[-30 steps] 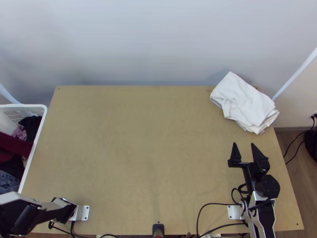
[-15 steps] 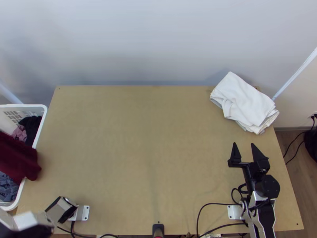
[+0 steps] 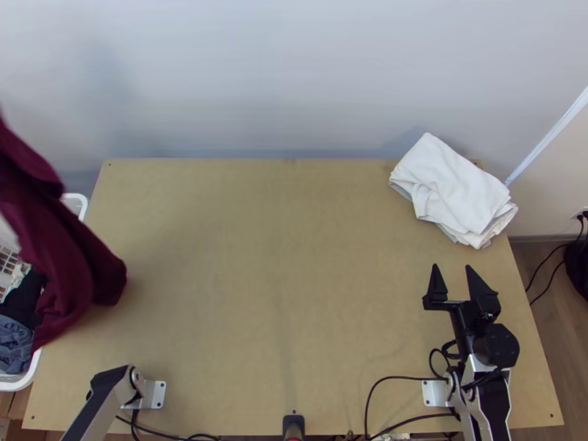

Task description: Fold the t-shirt

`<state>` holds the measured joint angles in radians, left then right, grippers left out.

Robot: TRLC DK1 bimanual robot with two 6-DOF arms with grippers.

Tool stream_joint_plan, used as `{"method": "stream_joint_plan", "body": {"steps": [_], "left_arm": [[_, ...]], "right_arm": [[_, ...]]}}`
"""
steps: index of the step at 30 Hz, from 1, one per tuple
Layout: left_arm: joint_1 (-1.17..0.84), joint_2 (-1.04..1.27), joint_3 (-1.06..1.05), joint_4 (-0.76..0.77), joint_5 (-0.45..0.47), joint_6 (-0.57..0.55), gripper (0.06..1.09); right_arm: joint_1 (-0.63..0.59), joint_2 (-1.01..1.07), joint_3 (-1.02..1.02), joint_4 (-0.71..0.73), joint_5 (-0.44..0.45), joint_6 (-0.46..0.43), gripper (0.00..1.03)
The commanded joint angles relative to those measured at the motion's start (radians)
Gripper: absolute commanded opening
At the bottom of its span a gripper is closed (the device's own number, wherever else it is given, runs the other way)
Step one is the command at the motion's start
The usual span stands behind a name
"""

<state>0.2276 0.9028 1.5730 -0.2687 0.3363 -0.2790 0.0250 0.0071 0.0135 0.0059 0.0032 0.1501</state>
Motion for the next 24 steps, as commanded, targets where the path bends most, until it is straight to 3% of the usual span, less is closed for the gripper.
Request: {"method": "stream_joint_plan", "body": {"steps": [1, 4, 12, 17, 24], "left_arm": [[-0.198, -0.004, -0.105, -0.02, -0.1, 0.061, 0.1], [-0.405, -0.012, -0.228, -0.017, -0.244, 0.127, 0.1], [-0.752, 0.045, -0.499, 0.144, -0.459, 0.162, 0.1], [-0.884, 0.171, -0.582, 0.26, -0.507, 0.153, 0.1], [-1.045, 0.421, -0.528, 0.378, -0.568, 0.12, 0.1]], "right_arm": [[-0.002, -0.009, -0.004, -0.02, 0.009, 0.016, 0.98], [-0.002, -0.009, -0.004, -0.02, 0.009, 0.017, 0.98], [-0.002, -0.009, -0.004, -0.02, 0.009, 0.016, 0.98], [-0.002, -0.009, -0.004, -0.02, 0.009, 0.016, 0.98], [-0.002, -0.009, -0.004, -0.02, 0.009, 0.016, 0.98]]}}
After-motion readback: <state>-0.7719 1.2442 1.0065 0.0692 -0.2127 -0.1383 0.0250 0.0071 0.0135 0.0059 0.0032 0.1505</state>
